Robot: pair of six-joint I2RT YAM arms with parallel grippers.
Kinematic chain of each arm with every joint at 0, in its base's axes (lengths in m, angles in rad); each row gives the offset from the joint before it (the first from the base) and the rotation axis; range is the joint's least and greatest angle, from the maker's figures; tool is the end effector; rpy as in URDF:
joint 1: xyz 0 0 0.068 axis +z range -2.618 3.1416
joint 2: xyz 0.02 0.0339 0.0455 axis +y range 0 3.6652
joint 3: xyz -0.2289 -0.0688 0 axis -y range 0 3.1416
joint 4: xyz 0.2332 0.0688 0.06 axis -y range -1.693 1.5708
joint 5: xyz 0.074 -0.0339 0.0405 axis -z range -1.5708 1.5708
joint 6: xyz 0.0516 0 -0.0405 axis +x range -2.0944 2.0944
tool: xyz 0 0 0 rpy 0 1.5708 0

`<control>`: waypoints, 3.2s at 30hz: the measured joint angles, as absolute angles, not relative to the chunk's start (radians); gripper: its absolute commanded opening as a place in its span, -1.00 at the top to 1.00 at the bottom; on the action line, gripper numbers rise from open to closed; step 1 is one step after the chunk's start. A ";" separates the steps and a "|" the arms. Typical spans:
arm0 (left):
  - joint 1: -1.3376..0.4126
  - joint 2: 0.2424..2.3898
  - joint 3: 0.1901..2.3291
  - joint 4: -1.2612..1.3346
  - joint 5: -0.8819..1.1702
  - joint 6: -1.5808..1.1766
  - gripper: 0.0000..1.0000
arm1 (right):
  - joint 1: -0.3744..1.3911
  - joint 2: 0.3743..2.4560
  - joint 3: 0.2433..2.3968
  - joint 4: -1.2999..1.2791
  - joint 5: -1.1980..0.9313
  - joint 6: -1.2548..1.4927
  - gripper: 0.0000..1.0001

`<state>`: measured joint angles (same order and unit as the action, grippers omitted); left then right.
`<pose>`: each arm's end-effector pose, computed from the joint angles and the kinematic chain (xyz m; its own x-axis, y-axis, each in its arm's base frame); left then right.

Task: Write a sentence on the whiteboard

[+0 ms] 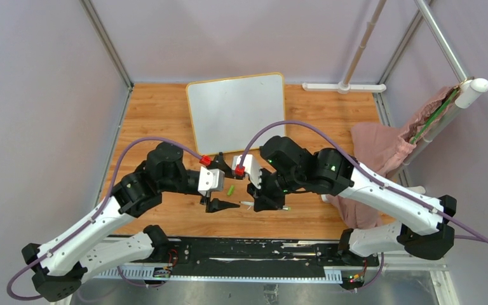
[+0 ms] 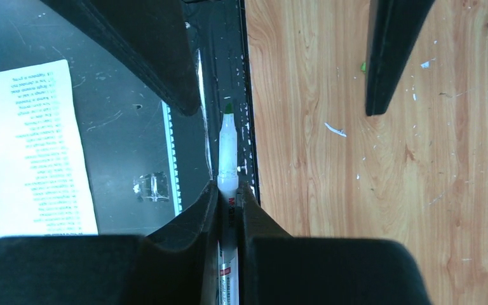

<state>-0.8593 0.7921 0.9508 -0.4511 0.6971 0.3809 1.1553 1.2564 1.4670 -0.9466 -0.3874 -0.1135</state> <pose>0.0982 -0.1646 0.3398 0.1904 0.2157 -0.9577 0.9817 -0.0486 0.1842 0.0851 0.2411 0.3569 -0.1605 -0.6236 -0.7651 -0.9846 0.0472 0.1680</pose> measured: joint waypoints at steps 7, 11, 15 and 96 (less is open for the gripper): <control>-0.860 0.813 0.952 -0.451 0.728 0.353 -0.39 | 1.168 1.261 1.467 -0.936 -0.335 -0.120 1.00; -0.862 0.813 0.950 -0.445 0.741 0.336 -0.33 | 1.168 1.261 1.467 -0.919 -0.313 -0.120 1.00; -0.867 0.817 0.946 -0.434 0.750 0.319 -0.24 | 1.168 1.261 1.467 -0.897 -0.297 -0.119 1.00; -0.875 0.623 0.679 0.322 0.480 -0.237 1.00 | 1.185 0.797 0.965 -0.023 -0.071 0.247 -0.22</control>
<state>-0.8745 0.6231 0.6792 0.3222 0.4801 -0.2371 1.1851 0.7967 0.9649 -0.0227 -0.0708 0.2474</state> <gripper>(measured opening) 0.057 0.610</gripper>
